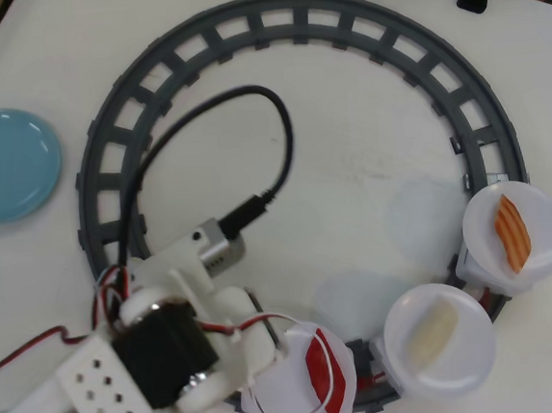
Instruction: Pick up the sushi from the Shinkansen and put it on the blue dish
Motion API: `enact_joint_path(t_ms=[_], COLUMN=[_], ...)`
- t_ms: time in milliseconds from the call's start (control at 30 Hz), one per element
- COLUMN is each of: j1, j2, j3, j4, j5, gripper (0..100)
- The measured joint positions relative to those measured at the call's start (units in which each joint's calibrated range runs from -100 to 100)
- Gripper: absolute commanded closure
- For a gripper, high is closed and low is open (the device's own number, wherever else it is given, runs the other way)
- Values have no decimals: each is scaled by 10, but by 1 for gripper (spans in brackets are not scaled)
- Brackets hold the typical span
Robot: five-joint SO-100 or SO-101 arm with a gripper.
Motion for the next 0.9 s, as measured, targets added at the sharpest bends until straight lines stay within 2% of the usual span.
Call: enact_joint_path(t_ms=[233,367,500,900], j1=[22,31,25,27], j2=[101,133,138,126], j3=[-34,-86,-104,-12], j4=[0,0,0,0], j5=[-27,-29,-29,-64], gripper=[77,68,67,67])
